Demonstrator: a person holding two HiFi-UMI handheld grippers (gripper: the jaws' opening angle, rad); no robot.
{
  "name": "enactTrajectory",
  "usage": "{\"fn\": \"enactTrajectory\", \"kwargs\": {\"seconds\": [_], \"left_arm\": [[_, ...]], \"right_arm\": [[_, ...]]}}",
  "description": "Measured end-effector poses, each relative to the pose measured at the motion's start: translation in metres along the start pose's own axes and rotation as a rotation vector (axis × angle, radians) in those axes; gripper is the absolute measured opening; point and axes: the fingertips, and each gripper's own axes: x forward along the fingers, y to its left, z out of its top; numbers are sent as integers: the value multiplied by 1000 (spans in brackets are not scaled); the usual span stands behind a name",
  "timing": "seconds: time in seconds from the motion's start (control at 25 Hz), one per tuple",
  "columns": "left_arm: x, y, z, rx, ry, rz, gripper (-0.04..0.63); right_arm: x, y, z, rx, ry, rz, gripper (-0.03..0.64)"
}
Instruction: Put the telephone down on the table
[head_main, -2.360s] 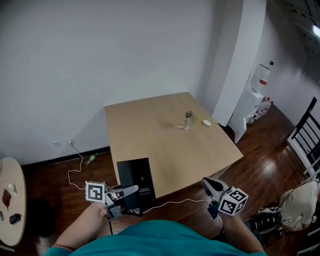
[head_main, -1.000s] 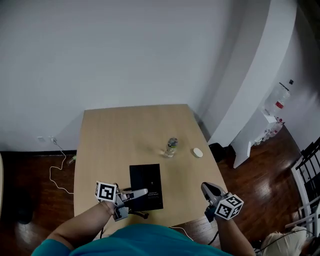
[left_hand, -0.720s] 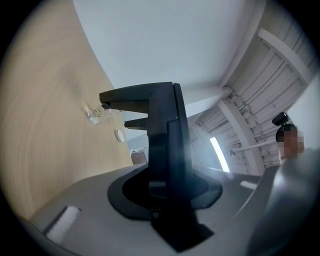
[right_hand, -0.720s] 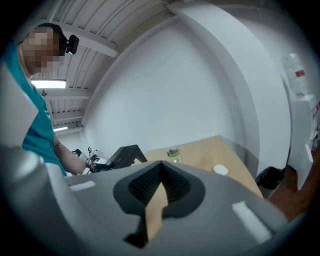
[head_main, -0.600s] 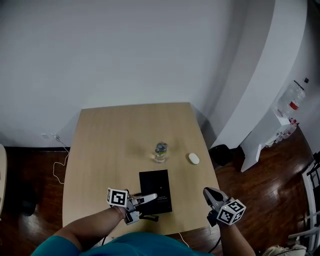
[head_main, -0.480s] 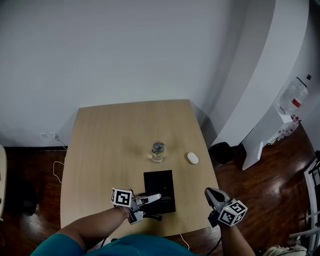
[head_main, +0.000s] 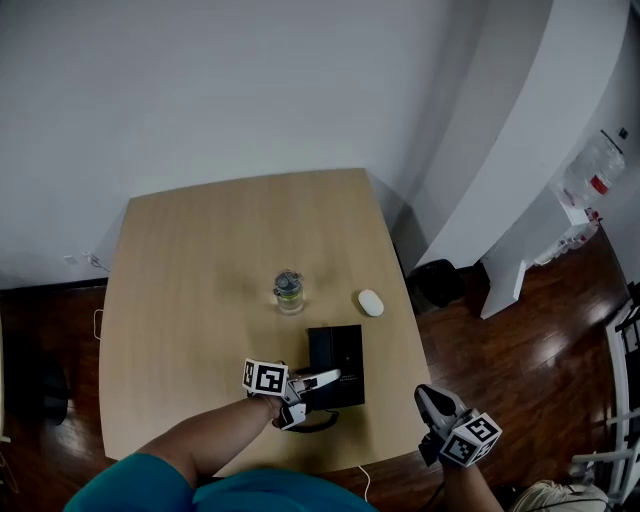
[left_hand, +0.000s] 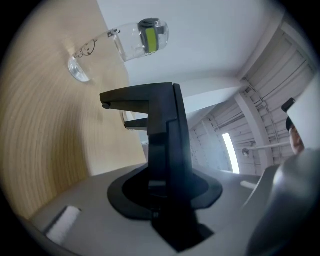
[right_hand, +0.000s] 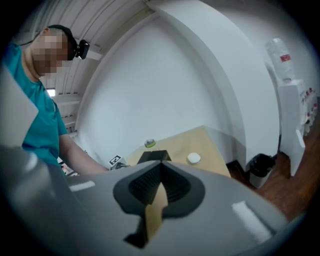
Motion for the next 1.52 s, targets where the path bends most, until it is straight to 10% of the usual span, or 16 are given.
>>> {"fn": "enactTrajectory", "kwargs": {"seconds": [1.0,1.52], "left_arm": [[9,51,3,95,66,231,187],[-32,75,10,111,67,551,307]], "right_arm": [[-3,-14,-4,3,3,-9,0],[-7,-3,-3,-17,-3,10,0]]}}
